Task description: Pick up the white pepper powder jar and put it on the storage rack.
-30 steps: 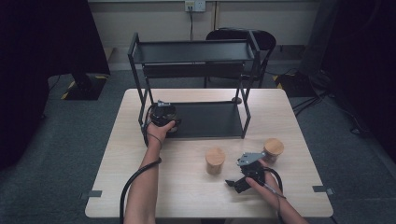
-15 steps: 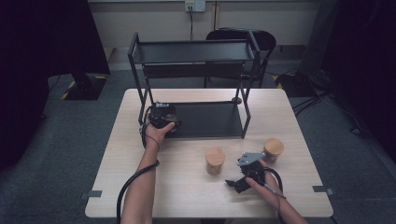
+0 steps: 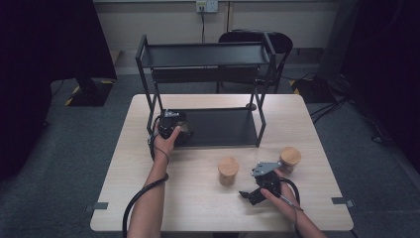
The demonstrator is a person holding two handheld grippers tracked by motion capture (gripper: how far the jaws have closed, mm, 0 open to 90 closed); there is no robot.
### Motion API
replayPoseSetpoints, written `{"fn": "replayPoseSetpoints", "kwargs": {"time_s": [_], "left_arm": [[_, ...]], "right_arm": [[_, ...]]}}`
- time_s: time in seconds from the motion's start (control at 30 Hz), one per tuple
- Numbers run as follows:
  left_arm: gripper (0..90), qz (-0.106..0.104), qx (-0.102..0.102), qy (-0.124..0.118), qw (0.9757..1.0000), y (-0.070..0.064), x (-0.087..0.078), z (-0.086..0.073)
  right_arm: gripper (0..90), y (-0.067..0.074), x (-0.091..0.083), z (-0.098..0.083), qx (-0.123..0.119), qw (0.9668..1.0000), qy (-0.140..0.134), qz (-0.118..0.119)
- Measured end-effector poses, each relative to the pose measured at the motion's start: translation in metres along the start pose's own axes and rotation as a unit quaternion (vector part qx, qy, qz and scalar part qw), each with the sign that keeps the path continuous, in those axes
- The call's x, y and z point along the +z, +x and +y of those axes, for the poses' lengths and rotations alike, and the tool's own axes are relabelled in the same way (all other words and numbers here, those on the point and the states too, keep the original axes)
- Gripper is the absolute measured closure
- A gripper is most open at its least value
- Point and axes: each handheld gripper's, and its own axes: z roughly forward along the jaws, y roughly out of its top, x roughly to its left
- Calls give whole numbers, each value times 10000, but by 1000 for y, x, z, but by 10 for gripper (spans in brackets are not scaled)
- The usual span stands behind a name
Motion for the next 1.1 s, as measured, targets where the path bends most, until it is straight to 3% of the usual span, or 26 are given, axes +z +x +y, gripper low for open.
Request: {"fn": "replayPoseSetpoints", "kwargs": {"time_s": [0.63, 1.1], "left_arm": [[28, -25, -136, -101, 9999, -3, -7, -13], [31, -54, -103, -121, 9999, -4, -14, -22]], "right_arm": [[0, 0, 0, 0, 0, 10000, 0, 1], [0, 0, 0, 0, -1, 10000, -1, 0]]}}
